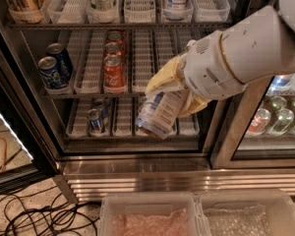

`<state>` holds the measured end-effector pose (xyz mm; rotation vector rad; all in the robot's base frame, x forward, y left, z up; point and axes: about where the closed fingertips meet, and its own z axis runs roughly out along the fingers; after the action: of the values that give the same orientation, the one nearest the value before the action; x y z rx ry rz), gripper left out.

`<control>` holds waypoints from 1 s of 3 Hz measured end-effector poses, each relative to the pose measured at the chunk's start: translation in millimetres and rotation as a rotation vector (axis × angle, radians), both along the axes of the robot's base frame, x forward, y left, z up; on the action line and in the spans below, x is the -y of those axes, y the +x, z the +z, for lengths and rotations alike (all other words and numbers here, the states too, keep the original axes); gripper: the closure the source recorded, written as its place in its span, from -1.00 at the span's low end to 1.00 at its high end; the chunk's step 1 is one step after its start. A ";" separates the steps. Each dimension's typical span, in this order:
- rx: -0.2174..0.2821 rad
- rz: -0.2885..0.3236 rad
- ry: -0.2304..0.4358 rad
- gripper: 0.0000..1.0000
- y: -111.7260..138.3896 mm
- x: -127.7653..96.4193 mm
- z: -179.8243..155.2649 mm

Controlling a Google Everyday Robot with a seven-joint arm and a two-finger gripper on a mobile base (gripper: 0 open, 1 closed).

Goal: Pick blue plastic bottle from top shelf of fridge

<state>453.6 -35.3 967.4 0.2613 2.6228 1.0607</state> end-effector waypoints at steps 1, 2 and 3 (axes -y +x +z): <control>-0.083 0.000 0.021 1.00 -15.8 -0.7 -20.0; -0.086 0.011 0.028 1.00 -18.1 -1.8 -19.7; -0.162 0.054 0.055 1.00 -31.2 -17.6 -40.9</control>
Offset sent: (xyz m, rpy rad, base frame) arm -0.0157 0.0007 -0.0192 0.0202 0.0834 -0.0010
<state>422.4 -17.7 926.5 0.3014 2.7603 1.1772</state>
